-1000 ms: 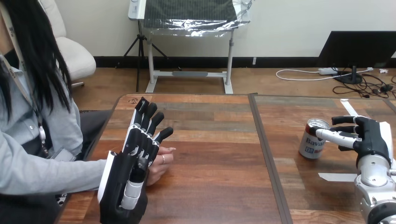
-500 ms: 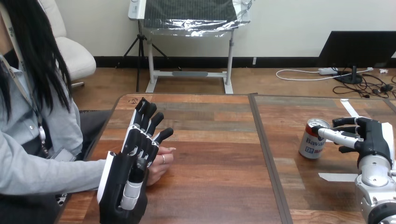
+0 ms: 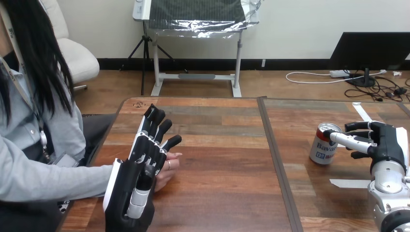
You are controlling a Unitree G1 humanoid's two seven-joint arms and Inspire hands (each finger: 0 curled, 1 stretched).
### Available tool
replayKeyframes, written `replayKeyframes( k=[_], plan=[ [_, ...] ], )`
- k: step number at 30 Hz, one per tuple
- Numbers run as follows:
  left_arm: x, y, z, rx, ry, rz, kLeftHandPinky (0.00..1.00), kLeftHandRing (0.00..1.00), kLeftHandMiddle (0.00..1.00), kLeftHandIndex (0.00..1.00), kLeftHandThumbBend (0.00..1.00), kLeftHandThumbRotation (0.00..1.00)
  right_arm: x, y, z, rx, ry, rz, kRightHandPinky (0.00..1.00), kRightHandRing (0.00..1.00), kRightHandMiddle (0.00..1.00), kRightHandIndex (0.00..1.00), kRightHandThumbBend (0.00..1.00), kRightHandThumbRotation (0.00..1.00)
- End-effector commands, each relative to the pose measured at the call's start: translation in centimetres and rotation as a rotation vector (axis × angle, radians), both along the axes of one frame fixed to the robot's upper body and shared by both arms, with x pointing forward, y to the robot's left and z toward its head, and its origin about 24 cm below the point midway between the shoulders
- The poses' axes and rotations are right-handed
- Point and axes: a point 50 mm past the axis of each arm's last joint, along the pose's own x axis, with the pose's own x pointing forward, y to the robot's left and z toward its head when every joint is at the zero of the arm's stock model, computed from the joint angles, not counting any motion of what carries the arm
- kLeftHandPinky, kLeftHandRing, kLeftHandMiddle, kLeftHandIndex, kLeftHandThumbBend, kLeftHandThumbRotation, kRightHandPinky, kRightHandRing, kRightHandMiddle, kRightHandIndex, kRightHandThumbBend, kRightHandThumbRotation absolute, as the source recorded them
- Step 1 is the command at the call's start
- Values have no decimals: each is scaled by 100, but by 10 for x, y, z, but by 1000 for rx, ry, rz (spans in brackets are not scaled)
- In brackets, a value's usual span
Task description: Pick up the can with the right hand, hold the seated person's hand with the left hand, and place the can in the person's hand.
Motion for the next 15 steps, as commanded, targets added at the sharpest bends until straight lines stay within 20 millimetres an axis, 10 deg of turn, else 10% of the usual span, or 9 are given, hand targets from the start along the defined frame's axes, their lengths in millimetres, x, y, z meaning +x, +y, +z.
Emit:
replayKeyframes(
  k=[1, 15],
  plan=[
    [18, -6, 14, -13, -73, -16, 86, 96, 98, 98, 100, 84, 20, 5, 27, -2, -92, 23, 45, 49, 51, 53, 86, 0],
    [19, -6, 14, -9, -66, -11, 86, 96, 97, 97, 100, 83, 21, 6, 25, 31, -60, 72, 60, 65, 67, 73, 97, 5]
  ],
)
